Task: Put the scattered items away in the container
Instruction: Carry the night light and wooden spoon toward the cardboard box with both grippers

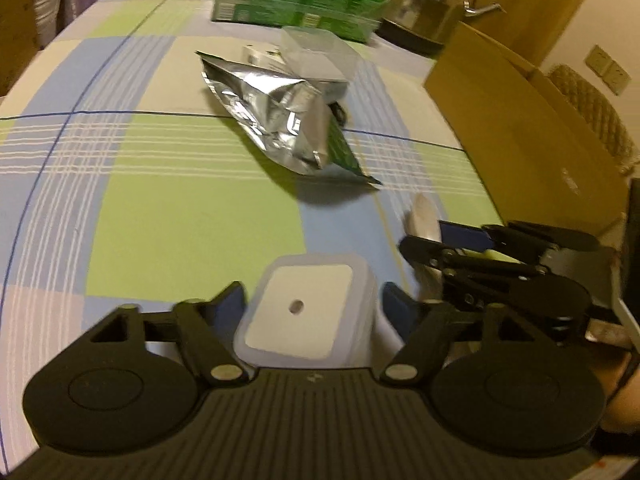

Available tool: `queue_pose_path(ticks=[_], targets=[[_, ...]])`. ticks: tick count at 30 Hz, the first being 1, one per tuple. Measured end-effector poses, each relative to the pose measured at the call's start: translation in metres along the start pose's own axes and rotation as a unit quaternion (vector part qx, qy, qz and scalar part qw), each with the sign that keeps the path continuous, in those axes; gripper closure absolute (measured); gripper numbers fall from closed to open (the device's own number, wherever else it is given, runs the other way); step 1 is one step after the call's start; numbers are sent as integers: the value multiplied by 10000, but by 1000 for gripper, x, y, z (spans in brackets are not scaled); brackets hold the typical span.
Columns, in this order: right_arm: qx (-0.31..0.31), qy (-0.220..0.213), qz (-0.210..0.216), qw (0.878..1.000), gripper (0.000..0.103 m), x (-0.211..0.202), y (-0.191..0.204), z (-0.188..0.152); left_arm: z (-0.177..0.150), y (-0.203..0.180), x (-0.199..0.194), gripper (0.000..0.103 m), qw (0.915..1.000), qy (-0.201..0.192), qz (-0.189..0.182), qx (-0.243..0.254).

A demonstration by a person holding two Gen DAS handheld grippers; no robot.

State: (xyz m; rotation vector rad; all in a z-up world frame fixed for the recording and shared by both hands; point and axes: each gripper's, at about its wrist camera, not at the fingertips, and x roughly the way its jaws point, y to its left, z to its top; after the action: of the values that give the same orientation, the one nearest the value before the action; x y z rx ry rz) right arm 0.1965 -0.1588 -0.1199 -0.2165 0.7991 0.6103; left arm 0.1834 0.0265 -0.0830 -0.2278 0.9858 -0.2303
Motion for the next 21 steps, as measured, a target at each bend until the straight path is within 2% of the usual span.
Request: queue_pose_path(ticks=[4,9,12,13,14,21], targets=[[57,5,9,10000,72,0,-1,0,6,8,-4,22,9999,46,0,95],[29,5,-33,10000,72,1,1,2,12,11,2,24,9990,284,-148,317],[27,0,-55,10000,72,2,1,2,8,10,7,30,9984,376,-180,371],[33,0,-60,10000,71,3,1,3,7,10,8,36,9984,393,-190,358],[43,0,-64,10000,71,3,1,3,4,9,8,41,9984,386,-206,349],[71,5,-62,10000,70,4,1,5,-4,3,4,41,9992,248,-67,314]])
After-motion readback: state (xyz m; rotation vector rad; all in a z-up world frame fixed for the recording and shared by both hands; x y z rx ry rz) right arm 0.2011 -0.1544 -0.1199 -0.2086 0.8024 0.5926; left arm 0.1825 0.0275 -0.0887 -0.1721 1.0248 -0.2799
